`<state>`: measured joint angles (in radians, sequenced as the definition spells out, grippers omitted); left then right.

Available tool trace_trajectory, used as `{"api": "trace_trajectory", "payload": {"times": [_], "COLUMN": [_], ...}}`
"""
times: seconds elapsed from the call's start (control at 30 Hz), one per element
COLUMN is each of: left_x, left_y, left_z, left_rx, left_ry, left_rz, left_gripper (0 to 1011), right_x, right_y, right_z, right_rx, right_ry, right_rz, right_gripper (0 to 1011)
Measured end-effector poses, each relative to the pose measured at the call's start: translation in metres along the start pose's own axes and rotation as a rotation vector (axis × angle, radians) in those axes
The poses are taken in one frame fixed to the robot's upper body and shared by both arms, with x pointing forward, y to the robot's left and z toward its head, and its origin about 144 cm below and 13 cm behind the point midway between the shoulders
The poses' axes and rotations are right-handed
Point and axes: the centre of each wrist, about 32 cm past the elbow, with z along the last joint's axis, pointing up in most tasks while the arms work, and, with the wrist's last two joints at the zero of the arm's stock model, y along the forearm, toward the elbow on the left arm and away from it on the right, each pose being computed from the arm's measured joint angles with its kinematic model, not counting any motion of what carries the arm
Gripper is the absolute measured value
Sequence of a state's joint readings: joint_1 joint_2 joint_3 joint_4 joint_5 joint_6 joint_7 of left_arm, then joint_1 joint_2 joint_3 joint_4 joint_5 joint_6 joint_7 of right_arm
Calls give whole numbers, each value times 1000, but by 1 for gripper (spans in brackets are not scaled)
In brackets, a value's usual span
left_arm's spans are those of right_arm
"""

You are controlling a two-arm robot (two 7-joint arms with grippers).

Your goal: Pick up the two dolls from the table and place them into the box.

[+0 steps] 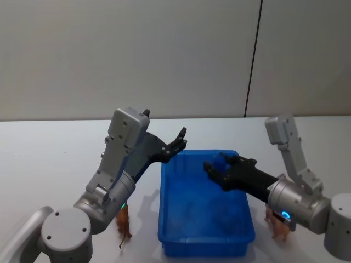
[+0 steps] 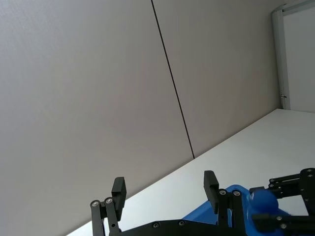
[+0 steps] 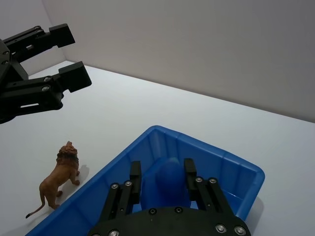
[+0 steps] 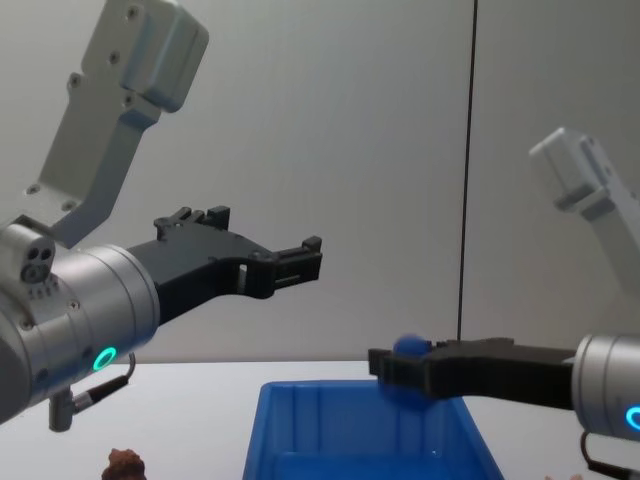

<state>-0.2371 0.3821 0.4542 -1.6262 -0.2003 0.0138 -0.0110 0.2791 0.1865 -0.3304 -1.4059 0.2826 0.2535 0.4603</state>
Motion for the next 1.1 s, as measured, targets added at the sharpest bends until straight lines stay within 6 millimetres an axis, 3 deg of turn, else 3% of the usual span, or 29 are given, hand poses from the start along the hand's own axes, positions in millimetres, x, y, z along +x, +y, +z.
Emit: {"api": "trace_trajectory", "payload": {"times": [0.1,0.2,0.33,0.6,1.1], "left_x": [0,0,0,0,0], "left_y": [0,0,0,0,0], "left_z": [0,0,0,0,0], "left_rx": [0,0,0,0,0], "left_ry": [0,0,0,0,0], "left_rz": [0,0,0,0,0], "left_gripper": [1001,1001,1001,1001,1001], "right_x": [-1,-2,-2,0,15], "right_y": [2,5,6,4,-37], "right_z": [-1,-2,-3,-2,-8], "right_rx": [-4,-6,-1,18,3], "right_ry": [3,7,11,14,11], "right_rz": [6,11,16,11,-72], "right_gripper": [559,701,766,991,1001]}}
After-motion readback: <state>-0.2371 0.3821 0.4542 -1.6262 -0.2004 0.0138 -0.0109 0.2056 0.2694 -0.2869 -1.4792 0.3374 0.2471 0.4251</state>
